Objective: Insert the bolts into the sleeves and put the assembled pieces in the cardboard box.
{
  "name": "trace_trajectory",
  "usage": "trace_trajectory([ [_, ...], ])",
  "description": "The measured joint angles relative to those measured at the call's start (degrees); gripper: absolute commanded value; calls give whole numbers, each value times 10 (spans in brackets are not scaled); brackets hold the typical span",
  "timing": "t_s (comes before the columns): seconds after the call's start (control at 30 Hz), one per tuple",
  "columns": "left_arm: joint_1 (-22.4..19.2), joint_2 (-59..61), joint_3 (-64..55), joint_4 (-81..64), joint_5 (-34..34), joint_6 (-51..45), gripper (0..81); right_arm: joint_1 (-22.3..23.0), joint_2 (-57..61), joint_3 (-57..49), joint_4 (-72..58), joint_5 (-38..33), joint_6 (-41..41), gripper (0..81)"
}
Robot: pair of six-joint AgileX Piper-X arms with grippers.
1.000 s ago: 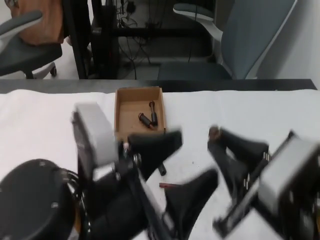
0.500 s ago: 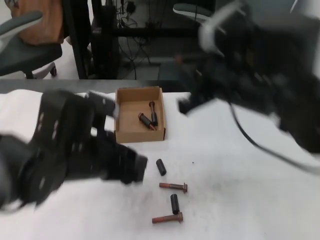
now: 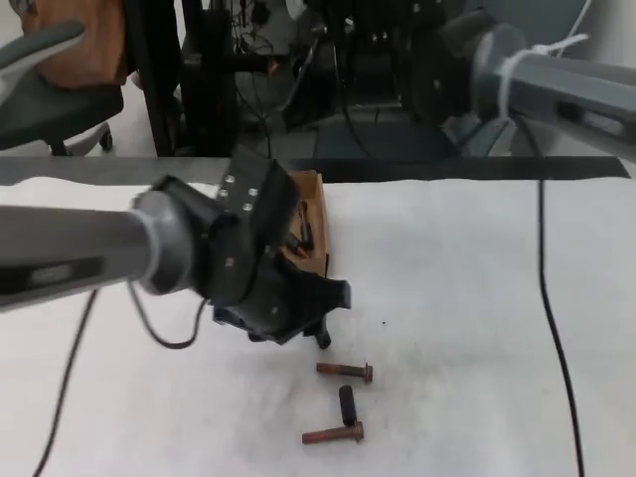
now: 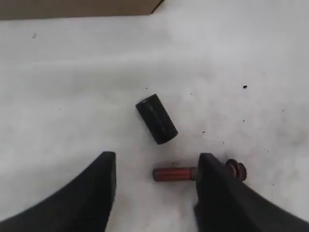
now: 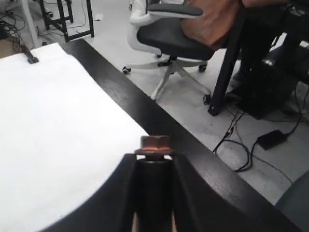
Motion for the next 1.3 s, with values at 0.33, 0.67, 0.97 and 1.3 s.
trace_trajectory([
  [0.33, 0, 86, -50, -27, -4, -20, 484, -52, 148, -86, 61, -77, 46, 6],
  [0.67, -1, 113, -75, -20, -7, -10, 18, -51, 212, -104, 117, -129, 46, 7],
  [0.97, -18, 108, -77, 9, -18, 63, 18, -50, 210, -114, 117, -157, 95, 700],
  [1.3, -34, 28, -57, 77, -88, 146, 18, -57, 85, -117, 200, -147, 56, 617],
])
